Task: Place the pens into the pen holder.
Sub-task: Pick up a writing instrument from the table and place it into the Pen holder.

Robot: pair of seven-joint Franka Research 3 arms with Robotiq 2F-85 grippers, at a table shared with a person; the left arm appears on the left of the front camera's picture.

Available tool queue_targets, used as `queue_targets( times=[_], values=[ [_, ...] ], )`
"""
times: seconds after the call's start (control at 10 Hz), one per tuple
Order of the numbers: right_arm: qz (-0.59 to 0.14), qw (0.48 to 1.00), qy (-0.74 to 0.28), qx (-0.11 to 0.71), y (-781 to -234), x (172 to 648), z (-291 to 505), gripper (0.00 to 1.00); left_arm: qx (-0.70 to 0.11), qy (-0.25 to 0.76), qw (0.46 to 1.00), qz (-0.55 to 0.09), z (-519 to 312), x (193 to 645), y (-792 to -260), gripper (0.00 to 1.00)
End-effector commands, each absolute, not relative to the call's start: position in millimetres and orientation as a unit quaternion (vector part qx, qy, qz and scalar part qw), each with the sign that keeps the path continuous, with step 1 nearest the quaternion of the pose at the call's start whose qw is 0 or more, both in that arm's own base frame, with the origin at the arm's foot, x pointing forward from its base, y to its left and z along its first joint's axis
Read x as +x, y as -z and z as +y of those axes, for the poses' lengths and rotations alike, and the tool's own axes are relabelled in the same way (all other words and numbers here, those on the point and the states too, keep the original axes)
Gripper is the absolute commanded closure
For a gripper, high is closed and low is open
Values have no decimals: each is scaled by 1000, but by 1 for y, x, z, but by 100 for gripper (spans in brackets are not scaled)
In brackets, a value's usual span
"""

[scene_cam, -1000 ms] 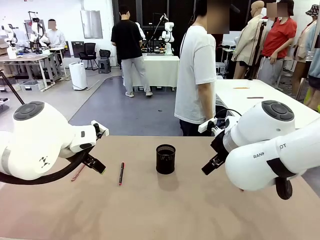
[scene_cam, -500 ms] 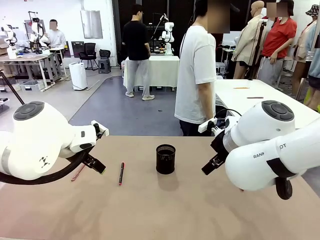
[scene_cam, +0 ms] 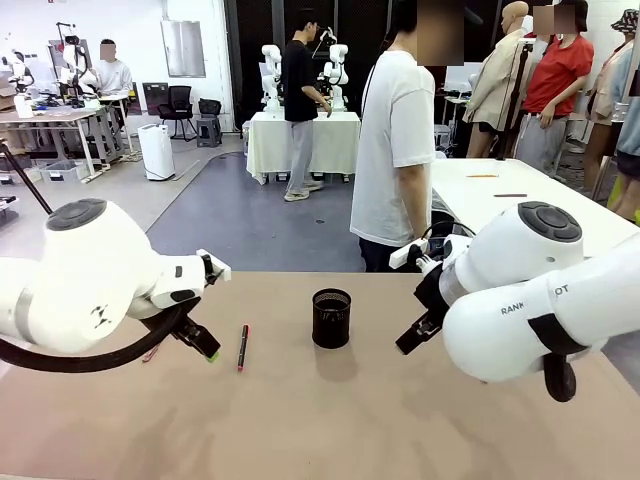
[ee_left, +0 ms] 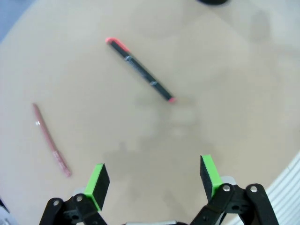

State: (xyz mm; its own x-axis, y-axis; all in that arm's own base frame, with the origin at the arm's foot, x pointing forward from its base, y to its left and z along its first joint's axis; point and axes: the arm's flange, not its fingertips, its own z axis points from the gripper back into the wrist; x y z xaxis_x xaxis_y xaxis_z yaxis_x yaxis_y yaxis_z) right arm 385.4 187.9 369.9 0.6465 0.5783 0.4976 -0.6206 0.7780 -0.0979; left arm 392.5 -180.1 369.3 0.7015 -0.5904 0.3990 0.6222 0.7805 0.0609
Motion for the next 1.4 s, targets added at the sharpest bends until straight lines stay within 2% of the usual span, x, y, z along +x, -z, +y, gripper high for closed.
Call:
queue_targets(
  times=[0.0,0.2,0.3,0.5,0.8,1.0,1.3],
  values=[
    [-237,898,-360,91,-389,394,180,0,-99,355,916,-159,-170,402,-395,0],
    [-235,882,-382,141,-412,394,180,0,-157,392,889,-176,-161,399,-420,0],
    [-241,874,-389,166,-428,395,173,0,-175,431,860,-209,-153,393,-437,0],
    [-261,852,-412,193,-463,404,150,0,-164,459,834,-258,-135,388,-457,0],
    [-311,833,-418,188,-509,414,115,0,-153,449,829,-296,-108,385,-486,0],
    [-344,824,-415,174,-525,419,94,0,-152,438,834,-299,-91,389,-499,0],
    [-353,818,-420,172,-543,434,66,0,-151,443,829,-306,-73,402,-518,0]
  ],
)
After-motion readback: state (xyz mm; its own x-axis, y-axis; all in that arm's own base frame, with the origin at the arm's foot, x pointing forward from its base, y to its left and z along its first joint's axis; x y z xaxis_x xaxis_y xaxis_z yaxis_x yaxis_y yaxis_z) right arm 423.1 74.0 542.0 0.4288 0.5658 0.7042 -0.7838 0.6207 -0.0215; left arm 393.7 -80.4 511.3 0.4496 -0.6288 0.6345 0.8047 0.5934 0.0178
